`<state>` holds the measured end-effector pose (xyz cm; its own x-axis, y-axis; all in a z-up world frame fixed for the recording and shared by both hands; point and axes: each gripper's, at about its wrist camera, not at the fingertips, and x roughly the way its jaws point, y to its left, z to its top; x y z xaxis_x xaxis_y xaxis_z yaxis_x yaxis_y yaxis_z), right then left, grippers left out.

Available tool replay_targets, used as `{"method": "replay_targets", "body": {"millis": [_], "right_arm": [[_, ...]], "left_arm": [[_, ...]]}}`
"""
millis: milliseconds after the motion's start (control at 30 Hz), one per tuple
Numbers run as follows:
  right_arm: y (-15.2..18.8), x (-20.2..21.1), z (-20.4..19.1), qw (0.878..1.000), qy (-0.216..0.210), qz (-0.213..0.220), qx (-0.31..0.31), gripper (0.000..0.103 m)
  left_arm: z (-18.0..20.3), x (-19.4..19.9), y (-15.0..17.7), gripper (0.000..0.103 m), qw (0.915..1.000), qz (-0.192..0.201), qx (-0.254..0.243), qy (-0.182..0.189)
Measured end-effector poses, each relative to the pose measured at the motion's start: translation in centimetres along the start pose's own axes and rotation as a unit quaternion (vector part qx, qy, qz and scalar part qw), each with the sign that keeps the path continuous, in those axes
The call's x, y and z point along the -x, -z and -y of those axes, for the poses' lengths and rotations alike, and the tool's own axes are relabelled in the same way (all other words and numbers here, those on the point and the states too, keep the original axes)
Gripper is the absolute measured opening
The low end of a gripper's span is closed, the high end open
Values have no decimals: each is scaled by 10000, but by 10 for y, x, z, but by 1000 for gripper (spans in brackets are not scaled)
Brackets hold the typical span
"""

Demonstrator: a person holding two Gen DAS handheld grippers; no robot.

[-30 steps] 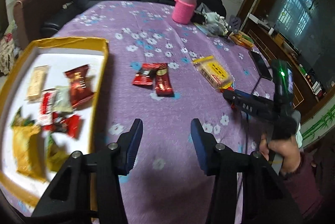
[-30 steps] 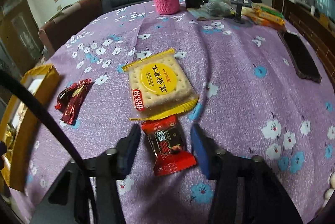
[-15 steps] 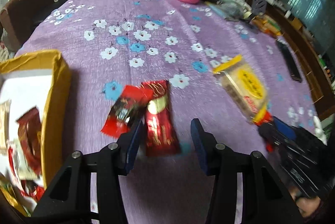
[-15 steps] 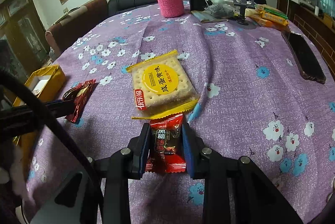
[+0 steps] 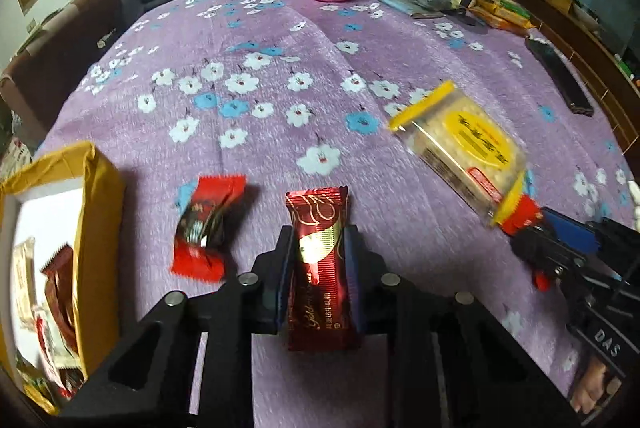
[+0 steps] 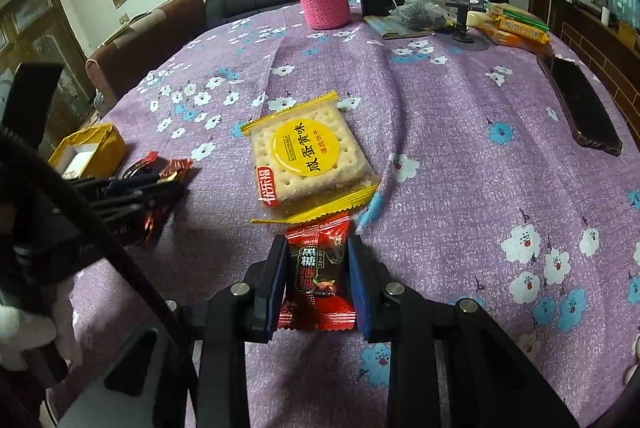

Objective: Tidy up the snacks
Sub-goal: 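Grasp a red chocolate bar with the left gripper while the right grasps a red candy, then carry both red candies over the tray and open both grippers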

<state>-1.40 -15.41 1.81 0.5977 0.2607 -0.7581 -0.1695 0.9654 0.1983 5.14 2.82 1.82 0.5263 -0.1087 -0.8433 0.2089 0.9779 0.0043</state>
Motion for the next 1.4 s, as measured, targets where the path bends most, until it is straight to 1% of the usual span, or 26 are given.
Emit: {"method": "replay_targets", "body": {"millis": [100,167,200,333,500,567,633,733,800,900,967,1033,1100,1200,1400], "right_arm": [[1,0,3,9993,-349,-89,-142,28],[1,-1,6,9972,-667,-165,-284,28],[1,-2,8,9949,-912,-220,-378,28],[3,-6,8,9882,-1403,-281,-552,28],[7,-4,2,9860,-1546,-162,-610,28],[8,-1,-1,9870,-1502,-68,-568,28],[8,2,-4,9875,-1471,7,-560,28],[5,8,-17,9895,-1362,74,-476,28],[3,14,-32,9892,-1402,92,-409,28],[-1,22,-65,9879,-1541,82,-168,27],[-4,26,-94,9864,-1640,48,76,27],[-6,27,-125,9841,-1744,-11,334,27],[-6,27,-152,9816,-1826,-72,560,27],[-5,20,-189,9777,-1924,-203,820,27],[-5,-6,-245,9724,-1981,-456,1141,27]], "left_arm": [[-8,14,7,26,9993,37,275,250],[-15,27,14,26,9982,87,433,394],[-15,32,17,26,9979,123,472,437],[-29,59,33,26,9951,324,704,608],[-64,98,59,26,9870,662,1230,789],[-87,115,74,26,9822,818,1514,756],[-108,126,87,26,9776,889,1777,693],[-143,143,109,26,9698,1007,2166,502],[-164,152,122,26,9646,1119,2366,320],[-189,162,138,26,9578,1250,2588,58],[-205,163,147,26,9524,1290,2763,-15],[-217,162,155,26,9487,1296,2882,-75],[-226,159,162,26,9471,1277,2941,-145],[-236,155,167,26,9459,1263,2985,-122],[-265,144,166,26,9463,1124,3021,-262]]}}
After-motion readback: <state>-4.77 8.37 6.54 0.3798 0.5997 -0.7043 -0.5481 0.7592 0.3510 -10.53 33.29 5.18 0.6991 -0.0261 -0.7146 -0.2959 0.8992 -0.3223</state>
